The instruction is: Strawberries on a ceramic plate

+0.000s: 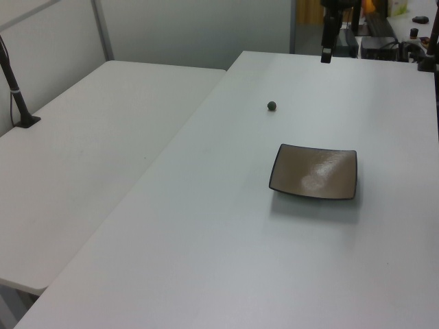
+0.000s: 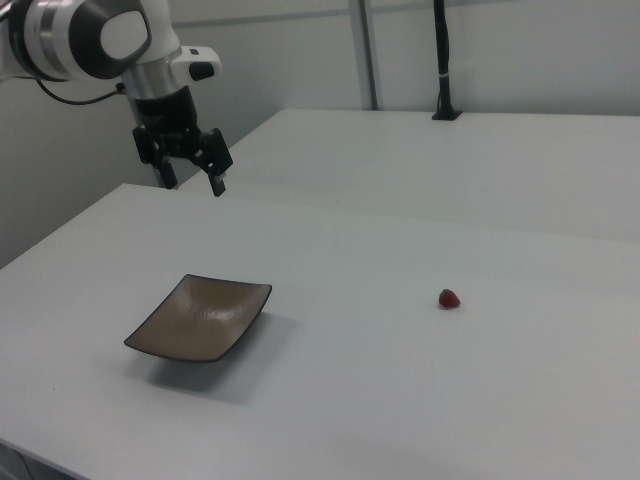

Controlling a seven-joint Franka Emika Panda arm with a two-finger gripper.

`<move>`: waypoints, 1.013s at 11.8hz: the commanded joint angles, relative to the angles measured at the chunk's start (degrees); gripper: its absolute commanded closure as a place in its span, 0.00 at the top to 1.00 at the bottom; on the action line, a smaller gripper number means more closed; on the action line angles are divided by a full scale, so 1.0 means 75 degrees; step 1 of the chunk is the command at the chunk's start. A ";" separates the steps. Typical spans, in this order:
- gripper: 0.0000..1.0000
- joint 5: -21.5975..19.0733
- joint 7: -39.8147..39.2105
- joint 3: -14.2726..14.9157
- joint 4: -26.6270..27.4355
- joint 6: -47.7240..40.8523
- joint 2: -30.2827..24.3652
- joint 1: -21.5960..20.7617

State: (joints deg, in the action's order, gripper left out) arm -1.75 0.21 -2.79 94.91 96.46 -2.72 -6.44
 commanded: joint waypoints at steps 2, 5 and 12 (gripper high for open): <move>1.00 -0.0095 0.0066 0.0150 -0.0266 0.0217 0.0315 -0.0103; 1.00 -0.0084 0.0066 0.0161 -0.0372 0.0217 0.0444 -0.0103; 1.00 -0.0119 0.0077 0.0536 -0.1649 0.0181 0.1556 -0.0080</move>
State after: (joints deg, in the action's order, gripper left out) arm -1.75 0.21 0.18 86.74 97.61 5.42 -6.31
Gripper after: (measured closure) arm 0.000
